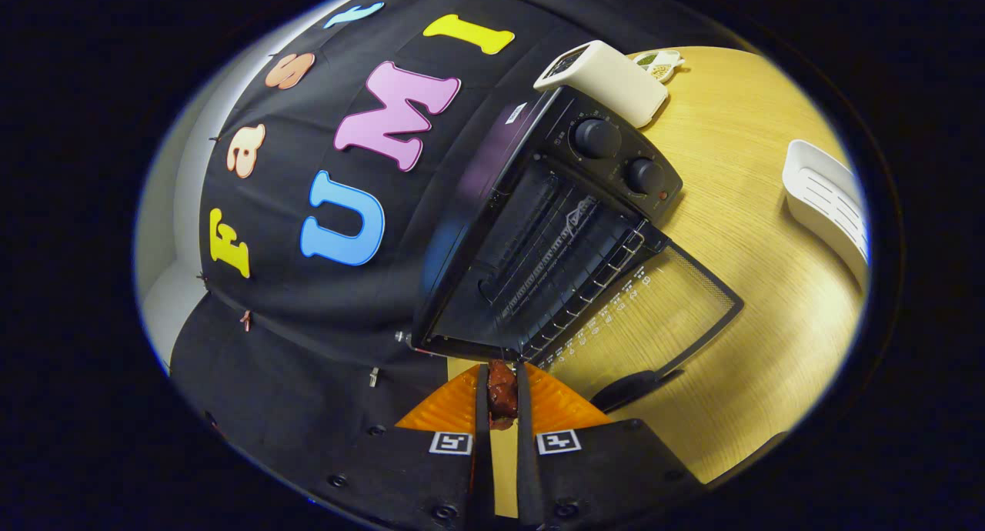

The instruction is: Open the toaster oven, put the food inside, and close the toaster oven door.

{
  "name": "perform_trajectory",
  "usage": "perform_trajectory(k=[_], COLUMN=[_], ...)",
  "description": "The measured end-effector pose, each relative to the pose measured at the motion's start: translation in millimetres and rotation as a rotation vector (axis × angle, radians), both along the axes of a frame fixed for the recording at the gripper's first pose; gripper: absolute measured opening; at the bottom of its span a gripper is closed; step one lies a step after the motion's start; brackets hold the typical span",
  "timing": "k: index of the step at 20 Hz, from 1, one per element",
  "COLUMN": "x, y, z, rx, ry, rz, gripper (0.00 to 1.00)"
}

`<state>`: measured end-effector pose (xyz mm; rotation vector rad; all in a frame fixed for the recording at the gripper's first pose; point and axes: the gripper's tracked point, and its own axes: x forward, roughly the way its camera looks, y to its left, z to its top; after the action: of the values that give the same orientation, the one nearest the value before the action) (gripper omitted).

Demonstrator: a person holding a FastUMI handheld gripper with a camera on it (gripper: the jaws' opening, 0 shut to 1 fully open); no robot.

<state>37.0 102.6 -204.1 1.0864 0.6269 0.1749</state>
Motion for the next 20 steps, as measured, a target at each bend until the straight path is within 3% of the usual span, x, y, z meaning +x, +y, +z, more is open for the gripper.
perform_trajectory(k=[9,20], x=[73.5,111.7], y=[-12.6,-3.0], z=[-28.3,-60.5], rx=[0.012,0.023], ry=[-0.069,-0.088], rz=[-0.157,-0.306], gripper=[0.16,0.15])
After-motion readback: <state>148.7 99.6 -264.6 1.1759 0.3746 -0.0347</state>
